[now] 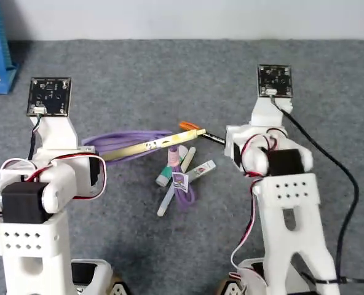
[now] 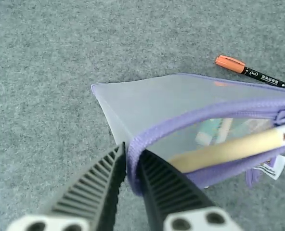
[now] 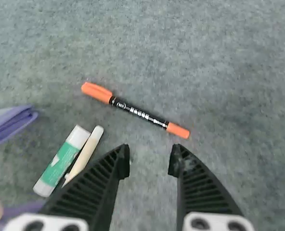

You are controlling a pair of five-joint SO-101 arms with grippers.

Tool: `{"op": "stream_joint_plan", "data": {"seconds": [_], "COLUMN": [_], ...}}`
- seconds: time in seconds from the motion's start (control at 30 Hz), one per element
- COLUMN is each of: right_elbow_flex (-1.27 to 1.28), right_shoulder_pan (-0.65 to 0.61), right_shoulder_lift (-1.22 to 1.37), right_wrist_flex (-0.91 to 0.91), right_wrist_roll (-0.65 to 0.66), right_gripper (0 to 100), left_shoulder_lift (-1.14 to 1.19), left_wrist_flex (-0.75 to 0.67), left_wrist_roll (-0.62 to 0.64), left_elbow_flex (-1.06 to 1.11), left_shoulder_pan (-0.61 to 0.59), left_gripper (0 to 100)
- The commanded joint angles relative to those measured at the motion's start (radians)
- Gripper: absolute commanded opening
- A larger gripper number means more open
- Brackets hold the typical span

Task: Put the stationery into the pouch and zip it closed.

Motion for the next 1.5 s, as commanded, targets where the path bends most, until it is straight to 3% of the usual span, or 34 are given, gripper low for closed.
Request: {"op": "stream_joint_plan", "data": {"seconds": [0.0,0.53,0.63,0.87,1.0,1.13,1.47], "right_elbow_flex": [0.002,0.0,0.0,0.009,0.029,0.025,-0.207], "right_shoulder_pan": [-0.004,-0.426,-0.395,-0.154,-0.09,-0.05,-0.036], "right_shoulder_lift": [-0.001,-0.282,-0.329,-0.348,-0.302,-0.157,0.369], "right_wrist_flex": [-0.084,-0.038,-0.008,0.01,0.047,0.047,0.004], "right_wrist_roll": [0.011,0.011,0.012,0.052,0.06,0.075,0.322], "right_gripper": [13.6,13.6,13.6,13.6,13.6,14.0,14.0], "left_shoulder_lift": [0.009,0.009,0.009,0.009,0.009,0.009,0.009], "left_wrist_flex": [0.008,0.008,0.008,0.008,0.008,0.008,0.008], "left_wrist_roll": [0.014,0.014,0.014,0.014,0.014,0.014,0.014], "left_elbow_flex": [-0.012,-0.012,-0.012,-0.012,-0.012,-0.012,-0.01], "left_shoulder_pan": [0.002,0.002,0.002,-0.005,-0.005,-0.006,-0.006], "left_gripper": [1,1,1,1,1,1,1]}}
